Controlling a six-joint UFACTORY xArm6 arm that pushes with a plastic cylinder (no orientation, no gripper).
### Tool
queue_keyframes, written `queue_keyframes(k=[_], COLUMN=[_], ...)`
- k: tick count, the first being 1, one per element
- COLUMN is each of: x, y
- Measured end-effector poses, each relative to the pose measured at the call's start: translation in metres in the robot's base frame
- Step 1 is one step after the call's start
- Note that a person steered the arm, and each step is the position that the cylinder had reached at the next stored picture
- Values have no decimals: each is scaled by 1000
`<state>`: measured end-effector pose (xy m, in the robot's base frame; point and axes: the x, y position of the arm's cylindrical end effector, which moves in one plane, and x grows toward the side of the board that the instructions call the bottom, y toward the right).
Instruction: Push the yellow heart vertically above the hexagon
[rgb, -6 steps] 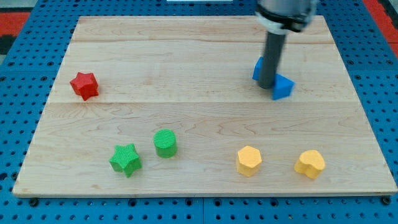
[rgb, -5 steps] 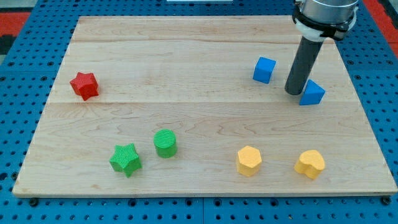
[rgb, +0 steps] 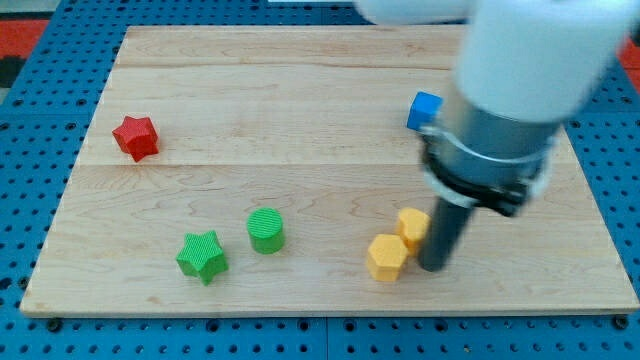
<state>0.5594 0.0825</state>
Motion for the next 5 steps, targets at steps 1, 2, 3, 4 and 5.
queue_keyframes(k=[1,2,3,4,5], x=[-46,-39,-23,-74,-108], y=[-42,-14,25,-8,-20])
